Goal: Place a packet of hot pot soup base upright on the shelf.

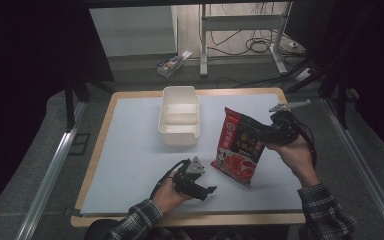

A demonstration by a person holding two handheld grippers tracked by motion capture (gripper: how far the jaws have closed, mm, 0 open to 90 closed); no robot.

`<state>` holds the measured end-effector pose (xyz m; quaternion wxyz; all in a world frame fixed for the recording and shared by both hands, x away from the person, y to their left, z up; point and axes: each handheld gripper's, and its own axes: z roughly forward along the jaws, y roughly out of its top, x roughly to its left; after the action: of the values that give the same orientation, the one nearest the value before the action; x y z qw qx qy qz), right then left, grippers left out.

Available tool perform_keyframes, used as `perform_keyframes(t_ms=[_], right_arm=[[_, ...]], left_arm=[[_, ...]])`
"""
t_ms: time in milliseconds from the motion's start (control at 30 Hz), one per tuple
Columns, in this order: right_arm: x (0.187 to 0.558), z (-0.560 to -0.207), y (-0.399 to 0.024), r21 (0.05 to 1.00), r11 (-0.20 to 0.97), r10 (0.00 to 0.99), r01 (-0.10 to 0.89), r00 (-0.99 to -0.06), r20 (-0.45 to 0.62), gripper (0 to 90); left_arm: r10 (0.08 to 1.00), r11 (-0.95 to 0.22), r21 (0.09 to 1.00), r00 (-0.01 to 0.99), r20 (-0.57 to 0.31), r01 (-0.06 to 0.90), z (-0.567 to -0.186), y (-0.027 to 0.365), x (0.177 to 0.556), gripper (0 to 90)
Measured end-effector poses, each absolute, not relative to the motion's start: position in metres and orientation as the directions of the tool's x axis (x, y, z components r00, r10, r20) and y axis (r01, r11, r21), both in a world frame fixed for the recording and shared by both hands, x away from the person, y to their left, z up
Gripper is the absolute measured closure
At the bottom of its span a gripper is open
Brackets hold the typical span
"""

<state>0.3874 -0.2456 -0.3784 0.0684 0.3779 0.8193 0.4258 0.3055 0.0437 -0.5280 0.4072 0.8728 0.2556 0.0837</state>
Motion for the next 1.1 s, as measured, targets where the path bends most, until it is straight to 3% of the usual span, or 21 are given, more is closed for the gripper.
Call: perform_keyframes(t_ms=[300, 1100], right_arm=[[0.398, -0.364, -0.242, 0.77, 0.353, 0.696, 0.531, -0.699, 0.162, 67.8], [0.434, -0.325, -0.214, 0.807, 0.328, 0.708, 0.49, -0.693, 0.133, 67.6]], left_arm=[[0.536, -0.502, 0.768, 0.84, -0.085, 0.398, -0.524, 0.06, 0.294, 9.6], [0.6, -0.487, 0.782, 0.799, -0.023, 0.388, -0.522, 0.101, 0.262, 4.3]])
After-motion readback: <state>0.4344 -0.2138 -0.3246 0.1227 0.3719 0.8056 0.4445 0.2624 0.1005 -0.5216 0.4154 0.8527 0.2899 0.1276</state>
